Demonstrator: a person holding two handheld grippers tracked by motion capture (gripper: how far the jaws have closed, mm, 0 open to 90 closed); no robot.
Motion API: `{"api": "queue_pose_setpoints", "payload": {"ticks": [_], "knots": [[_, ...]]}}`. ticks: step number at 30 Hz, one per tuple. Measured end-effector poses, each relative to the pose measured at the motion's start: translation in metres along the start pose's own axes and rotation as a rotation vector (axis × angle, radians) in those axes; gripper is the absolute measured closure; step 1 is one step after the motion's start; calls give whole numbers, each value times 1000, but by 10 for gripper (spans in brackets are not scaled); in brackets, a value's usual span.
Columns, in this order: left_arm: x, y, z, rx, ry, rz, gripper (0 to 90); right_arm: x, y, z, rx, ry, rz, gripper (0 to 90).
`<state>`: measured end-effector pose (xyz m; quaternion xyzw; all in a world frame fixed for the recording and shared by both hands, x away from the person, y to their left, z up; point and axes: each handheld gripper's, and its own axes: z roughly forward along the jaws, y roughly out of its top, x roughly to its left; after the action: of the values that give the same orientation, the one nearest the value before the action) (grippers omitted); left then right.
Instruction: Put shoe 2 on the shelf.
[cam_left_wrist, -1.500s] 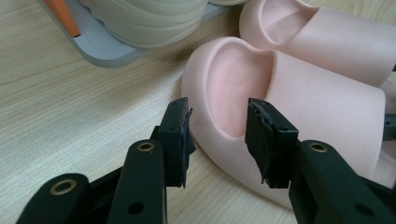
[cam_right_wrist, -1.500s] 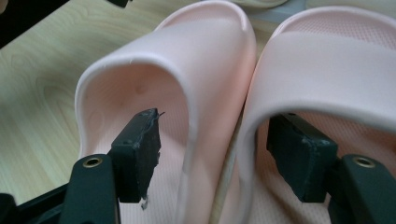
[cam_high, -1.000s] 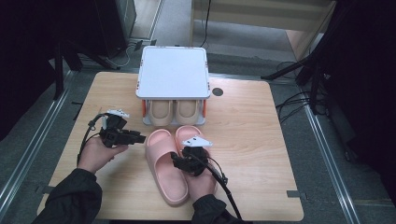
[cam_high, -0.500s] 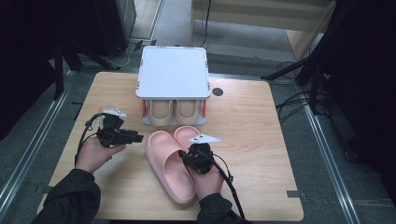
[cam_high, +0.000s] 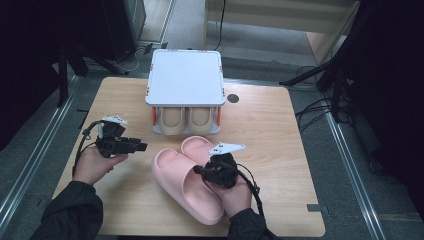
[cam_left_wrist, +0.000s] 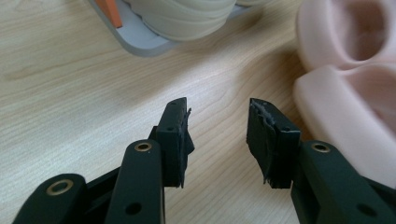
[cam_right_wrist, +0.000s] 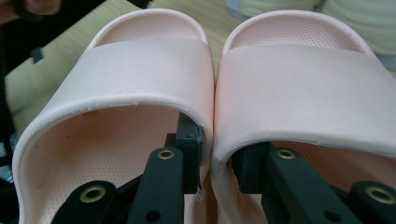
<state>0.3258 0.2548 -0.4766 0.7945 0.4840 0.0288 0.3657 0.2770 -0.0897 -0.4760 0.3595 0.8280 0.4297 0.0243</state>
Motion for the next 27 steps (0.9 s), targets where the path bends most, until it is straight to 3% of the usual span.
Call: {"api": "queue_pose_setpoints", "payload": {"ticks": [8,17,22,27], "knots": [[2,-2,-3,-4,14,-5,579,4,24,-20,8,60,-93,752],[6,-6,-9,-19,3,-27,577,14,59,-38,-4,131,-107,752],[6,-9,-13,-24,2,-36,576,20,80,-48,4,144,-118,751],[6,-13,-13,-15,9,-39,576,21,104,-62,-33,171,-104,751]]}}
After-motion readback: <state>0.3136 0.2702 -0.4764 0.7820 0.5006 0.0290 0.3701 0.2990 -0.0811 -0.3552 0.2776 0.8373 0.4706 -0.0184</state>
